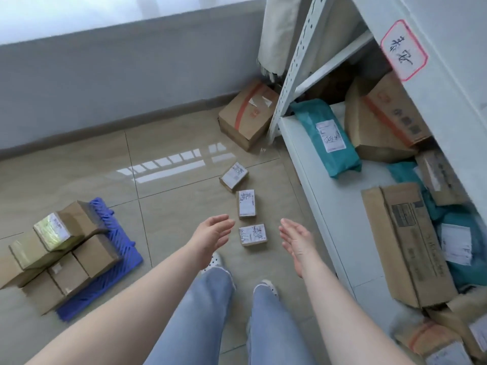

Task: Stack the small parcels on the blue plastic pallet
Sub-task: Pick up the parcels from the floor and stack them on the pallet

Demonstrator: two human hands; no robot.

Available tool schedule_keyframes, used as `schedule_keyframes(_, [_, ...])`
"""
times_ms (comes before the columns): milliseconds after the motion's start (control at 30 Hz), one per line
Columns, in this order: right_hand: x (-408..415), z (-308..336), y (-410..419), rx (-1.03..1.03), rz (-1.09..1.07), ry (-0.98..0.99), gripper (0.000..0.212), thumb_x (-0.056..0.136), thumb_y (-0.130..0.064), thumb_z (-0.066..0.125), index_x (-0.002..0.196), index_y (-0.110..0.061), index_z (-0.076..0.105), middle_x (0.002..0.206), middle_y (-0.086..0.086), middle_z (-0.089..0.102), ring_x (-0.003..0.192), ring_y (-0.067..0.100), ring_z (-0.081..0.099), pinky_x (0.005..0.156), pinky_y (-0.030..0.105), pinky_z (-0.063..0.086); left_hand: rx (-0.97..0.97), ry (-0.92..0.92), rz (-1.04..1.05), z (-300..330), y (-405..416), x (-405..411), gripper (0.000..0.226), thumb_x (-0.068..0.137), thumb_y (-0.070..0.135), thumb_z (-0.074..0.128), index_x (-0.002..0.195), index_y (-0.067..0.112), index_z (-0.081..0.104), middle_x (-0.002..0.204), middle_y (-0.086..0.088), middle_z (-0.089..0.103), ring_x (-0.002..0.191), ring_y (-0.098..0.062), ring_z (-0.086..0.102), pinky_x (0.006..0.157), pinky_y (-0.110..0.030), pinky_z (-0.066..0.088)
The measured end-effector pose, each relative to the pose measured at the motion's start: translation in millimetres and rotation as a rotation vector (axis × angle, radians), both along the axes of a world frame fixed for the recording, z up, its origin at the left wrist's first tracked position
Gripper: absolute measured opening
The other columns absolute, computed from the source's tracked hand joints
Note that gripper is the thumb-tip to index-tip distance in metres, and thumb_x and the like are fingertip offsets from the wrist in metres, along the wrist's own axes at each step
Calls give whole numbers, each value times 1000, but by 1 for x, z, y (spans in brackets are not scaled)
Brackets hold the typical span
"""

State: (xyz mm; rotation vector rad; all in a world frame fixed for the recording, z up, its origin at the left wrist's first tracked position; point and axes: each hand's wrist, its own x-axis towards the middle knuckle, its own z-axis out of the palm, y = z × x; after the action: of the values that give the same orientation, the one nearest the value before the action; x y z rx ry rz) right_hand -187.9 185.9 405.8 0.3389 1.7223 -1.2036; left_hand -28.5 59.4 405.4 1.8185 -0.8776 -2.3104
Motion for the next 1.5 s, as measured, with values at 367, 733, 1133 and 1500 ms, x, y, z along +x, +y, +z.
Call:
schedule_keyframes(367, [-20, -311, 21, 186, 221, 13, 67, 88, -24, 70, 147, -14, 38, 147, 10, 45, 130, 19, 47, 95, 23, 32, 72, -340, -77, -301, 59, -49, 86, 86, 30, 71, 153, 10, 22, 155, -11, 33, 139, -27, 37, 110, -34, 29])
schedule_keyframes(733, [-15, -486, 23, 184, 339, 98, 41, 90, -24, 67, 130, -21, 56, 128, 1, 65, 107, 12, 62, 80, 18, 44, 80, -327, -40, -472, 80, -61, 62, 90, 44, 64, 140, 16, 42, 136, 3, 54, 115, -16, 52, 84, -26, 33])
schedule_keyframes(1133, [14, -376, 17, 154, 86, 85, 32, 91, -20, 67, 123, -19, 63, 108, -2, 72, 90, 8, 66, 74, 14, 50, 37, -330, 59, -364, 82, -46, 73, 84, 48, 68, 135, 23, 22, 135, 0, 51, 114, -15, 53, 89, -27, 35])
schedule_keyframes(1500, [56, -124, -54, -15, -21, -111, 41, 96, -37, 57, 134, -29, 42, 122, 3, 68, 103, 29, 70, 63, 35, 58, -31, -149, 485, -122, 62, -29, 54, 87, 37, 69, 121, 26, 30, 124, 1, 58, 99, -12, 61, 73, -23, 49])
